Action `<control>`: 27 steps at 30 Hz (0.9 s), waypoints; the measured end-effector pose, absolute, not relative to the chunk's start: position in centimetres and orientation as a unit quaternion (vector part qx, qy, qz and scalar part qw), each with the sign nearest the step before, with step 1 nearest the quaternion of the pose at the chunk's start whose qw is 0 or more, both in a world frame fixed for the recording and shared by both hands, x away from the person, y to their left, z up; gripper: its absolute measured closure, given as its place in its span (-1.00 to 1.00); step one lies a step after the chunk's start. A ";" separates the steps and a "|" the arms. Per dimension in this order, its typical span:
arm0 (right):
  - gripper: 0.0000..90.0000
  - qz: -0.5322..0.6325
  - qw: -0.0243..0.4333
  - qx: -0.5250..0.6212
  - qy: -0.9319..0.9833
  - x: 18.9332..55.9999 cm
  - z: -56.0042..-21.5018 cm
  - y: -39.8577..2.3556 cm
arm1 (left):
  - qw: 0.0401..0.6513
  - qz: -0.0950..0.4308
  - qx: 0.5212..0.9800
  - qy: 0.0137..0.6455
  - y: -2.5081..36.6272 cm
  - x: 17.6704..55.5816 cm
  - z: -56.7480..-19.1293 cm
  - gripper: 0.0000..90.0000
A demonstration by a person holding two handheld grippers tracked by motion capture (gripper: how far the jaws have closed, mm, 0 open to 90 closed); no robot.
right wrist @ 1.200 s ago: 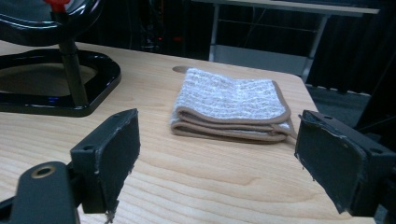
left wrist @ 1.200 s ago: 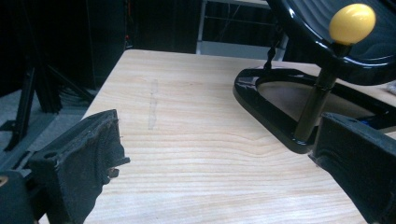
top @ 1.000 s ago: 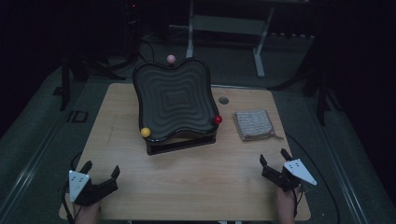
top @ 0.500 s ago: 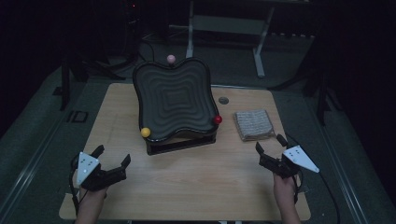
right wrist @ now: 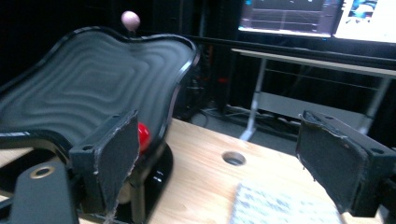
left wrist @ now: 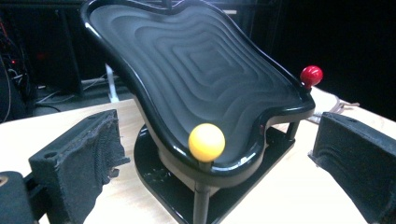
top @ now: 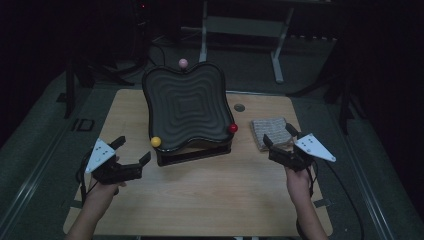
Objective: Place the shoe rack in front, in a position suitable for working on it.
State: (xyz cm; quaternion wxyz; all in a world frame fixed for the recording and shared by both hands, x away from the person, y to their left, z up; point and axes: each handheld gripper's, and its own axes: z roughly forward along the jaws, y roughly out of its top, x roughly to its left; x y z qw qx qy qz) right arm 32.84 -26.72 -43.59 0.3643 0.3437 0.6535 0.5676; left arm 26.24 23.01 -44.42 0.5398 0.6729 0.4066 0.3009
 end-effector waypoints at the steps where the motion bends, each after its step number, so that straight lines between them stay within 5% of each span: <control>1: -0.70 0.570 0.359 0.341 0.656 33.1 -43.4 -26.5 | 0.537 0.302 0.677 0.402 22.8 26.5 -44.3 -0.97; 16: -0.74 0.563 0.239 0.318 0.724 37.4 -43.3 -20.8 | 0.465 0.248 0.761 0.379 20.6 31.0 -44.6 -0.96; 23: -0.75 0.533 0.231 0.311 0.752 39.7 -44.3 -18.5 | 0.449 0.256 0.765 0.385 20.4 32.2 -45.7 -0.66; 25: -0.68 0.518 0.246 0.310 0.758 40.1 -44.6 -18.1 | 0.452 0.260 0.762 0.383 20.5 32.4 -45.9 -0.50; 27: -0.33 0.507 0.236 0.311 0.768 40.4 -44.8 -17.9 | 0.455 0.259 0.764 0.377 20.5 32.5 -46.0 -0.44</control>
